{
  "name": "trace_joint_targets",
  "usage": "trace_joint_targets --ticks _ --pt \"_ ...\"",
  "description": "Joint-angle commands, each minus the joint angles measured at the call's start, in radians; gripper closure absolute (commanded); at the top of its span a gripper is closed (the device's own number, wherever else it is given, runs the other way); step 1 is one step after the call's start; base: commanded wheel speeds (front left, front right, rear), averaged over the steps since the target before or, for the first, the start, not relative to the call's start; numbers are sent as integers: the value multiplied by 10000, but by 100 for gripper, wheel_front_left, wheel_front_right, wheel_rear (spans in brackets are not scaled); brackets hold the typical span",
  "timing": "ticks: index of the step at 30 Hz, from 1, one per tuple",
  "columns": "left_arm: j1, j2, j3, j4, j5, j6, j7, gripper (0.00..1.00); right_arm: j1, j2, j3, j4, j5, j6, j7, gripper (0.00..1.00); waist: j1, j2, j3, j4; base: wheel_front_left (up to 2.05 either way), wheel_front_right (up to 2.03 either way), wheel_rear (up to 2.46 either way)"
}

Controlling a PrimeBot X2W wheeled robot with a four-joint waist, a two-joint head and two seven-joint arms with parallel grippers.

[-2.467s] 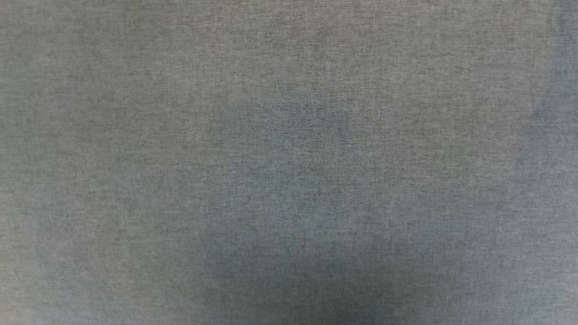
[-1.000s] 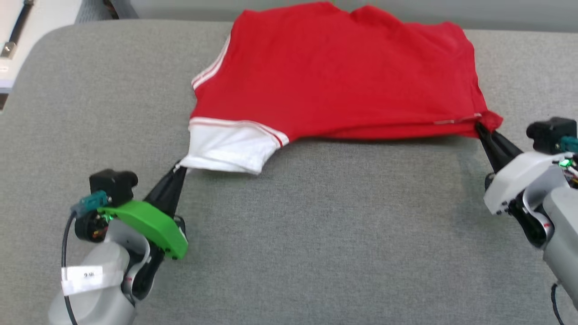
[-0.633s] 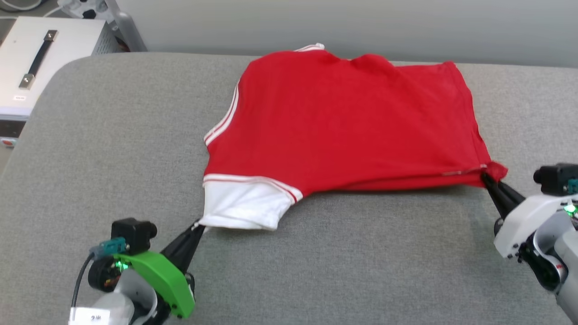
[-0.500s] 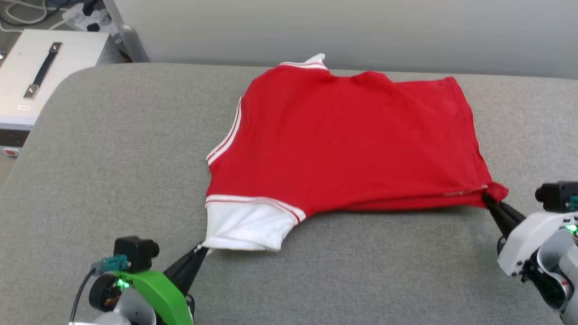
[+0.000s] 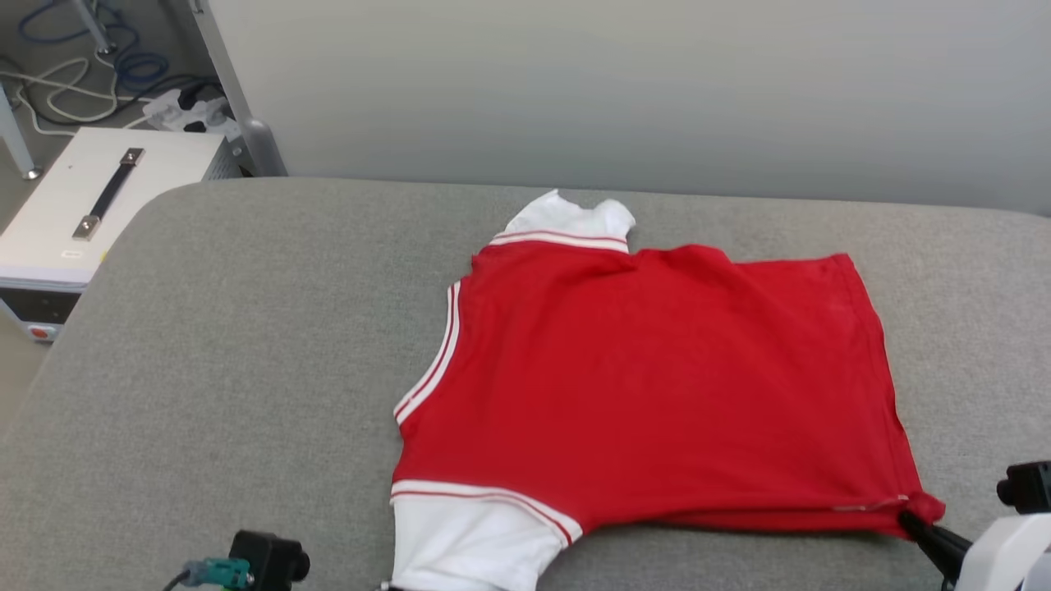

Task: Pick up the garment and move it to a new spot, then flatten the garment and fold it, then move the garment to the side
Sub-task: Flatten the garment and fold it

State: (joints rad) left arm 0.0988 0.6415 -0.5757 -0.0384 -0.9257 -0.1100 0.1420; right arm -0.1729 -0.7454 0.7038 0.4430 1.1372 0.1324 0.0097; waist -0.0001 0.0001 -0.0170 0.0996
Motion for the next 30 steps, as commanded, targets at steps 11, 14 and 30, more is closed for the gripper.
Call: trace_joint_targets --ticks 11,14,30 --pt "617 722 129 -1408 -445 165 440 100 1678 -613 -1273 -1601 -69 -17 111 100 1 -1 -59 -134 0 0 0" --pt "213 665 382 -1650 -283 227 199 100 1771 -651 -1716 -2088 -222 -17 41 100 1 -1 123 -171 0 0 0" --pt "-3182 121 492 -149 449 258 1036 100 575 237 -3243 -2674 -1837 -17 1168 100 1 -1 1822 -421 0 0 0"
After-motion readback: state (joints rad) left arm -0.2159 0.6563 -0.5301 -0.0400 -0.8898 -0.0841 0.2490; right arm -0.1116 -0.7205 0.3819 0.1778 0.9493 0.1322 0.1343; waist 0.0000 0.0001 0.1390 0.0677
